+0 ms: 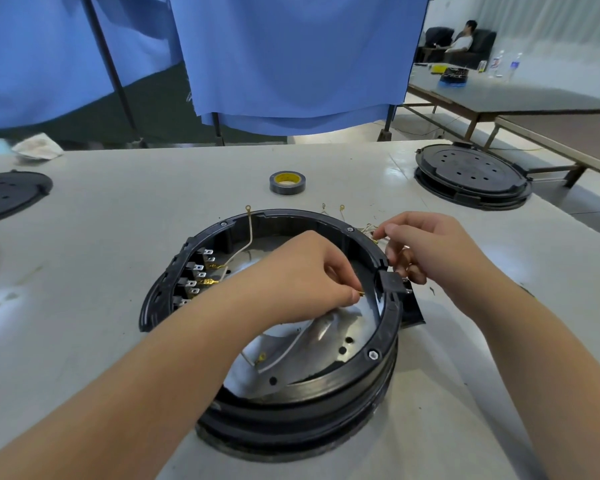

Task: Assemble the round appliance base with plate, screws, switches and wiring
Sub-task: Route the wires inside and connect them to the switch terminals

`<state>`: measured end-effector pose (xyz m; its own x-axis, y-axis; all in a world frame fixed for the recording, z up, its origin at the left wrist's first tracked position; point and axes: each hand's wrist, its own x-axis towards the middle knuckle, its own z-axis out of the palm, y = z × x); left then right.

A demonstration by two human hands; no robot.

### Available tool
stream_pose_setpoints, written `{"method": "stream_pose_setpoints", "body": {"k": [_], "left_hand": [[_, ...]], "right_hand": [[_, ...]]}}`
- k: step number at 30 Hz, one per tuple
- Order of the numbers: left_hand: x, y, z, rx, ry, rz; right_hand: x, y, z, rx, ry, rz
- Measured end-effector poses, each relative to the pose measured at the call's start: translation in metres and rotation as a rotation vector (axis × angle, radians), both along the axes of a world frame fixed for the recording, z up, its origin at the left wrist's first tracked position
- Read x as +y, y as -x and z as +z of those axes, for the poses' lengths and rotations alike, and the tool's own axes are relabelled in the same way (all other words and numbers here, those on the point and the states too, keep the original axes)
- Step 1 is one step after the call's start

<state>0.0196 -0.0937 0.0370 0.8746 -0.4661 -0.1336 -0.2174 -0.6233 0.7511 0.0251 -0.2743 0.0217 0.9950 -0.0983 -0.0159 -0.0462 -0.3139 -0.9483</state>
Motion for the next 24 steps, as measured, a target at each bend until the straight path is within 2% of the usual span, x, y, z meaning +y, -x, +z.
{"method": "stream_pose_setpoints", "body": {"k": [9,17,20,24], "left_hand": [[-0.001,0.001,-0.001,-0.105,-0.121,-0.056],[0.005,0.015,0.003,-0.192,-0.381,-0.08],[0.004,0.021,-0.003,-0.251,-0.457,-0.119],[0.004,0.026,-0.007,-0.29,-0.463,-0.118]], "right_hand": [[-0.008,0.011,0.014,0.074,0.229,0.147],[-0.006,0.02,0.021,0.163,0.324,0.215],[-0.001,0.023,0.024,0.224,0.467,0.239],[0.008,0.027,0.025,0.245,0.685,0.213]]}}
